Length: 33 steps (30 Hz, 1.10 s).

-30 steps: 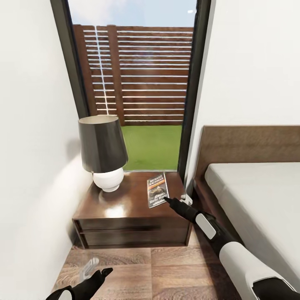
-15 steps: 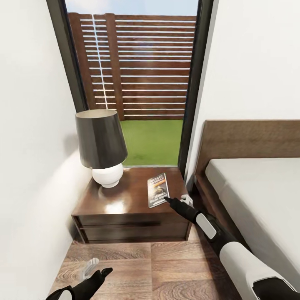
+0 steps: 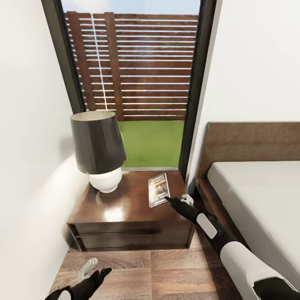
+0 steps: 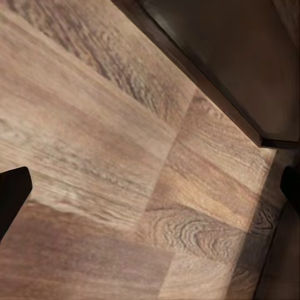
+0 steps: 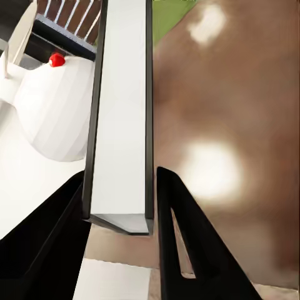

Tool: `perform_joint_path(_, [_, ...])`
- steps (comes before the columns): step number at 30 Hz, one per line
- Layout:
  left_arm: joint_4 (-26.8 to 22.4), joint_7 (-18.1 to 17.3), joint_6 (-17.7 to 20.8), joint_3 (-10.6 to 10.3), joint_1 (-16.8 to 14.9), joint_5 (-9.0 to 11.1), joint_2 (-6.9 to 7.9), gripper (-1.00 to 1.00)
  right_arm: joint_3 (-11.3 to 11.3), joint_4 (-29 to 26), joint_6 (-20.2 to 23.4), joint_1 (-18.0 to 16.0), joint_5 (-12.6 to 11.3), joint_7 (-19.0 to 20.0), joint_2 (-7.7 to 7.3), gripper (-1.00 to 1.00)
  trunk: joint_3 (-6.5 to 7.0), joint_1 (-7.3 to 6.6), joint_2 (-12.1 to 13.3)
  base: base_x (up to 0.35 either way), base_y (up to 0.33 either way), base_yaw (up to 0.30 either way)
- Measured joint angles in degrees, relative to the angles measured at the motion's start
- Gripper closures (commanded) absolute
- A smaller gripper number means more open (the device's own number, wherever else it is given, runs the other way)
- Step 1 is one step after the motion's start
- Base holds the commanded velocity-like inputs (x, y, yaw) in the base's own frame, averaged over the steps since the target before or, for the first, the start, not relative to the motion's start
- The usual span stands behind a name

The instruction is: In the bedroom, move the book from the bed onto either nightstand, and place the two sandals side by side next to the bed.

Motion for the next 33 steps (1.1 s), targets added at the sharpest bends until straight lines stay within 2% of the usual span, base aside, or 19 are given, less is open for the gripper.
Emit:
perform_joint_path(16, [0.4,0.3,-0.5,0.7,-0.1,0.9,0.07,-1.00,0.0,0.0,0.0,0.0,0.0,0.0,0.21,1.00,0.00,0.03,0.0,0.060,0.000,0.000])
perform_joint_path(24, [0.4,-0.1,0.0,2.5,-0.1,1.1,-0.05,-1.00,0.0,0.0,0.0,0.0,0.1,0.0,0.14,1.00,-1.77,0.24,-0.1,0.002,0.000,0.000])
perform_joint_path(33, [0.4,-0.1,0.1,3.1,-0.1,1.1,-0.07,-1.00,0.0,0.0,0.0,0.0,-0.1,0.0,0.02,1.00,-1.78,0.23,-0.1,0.000,0.000,0.000])
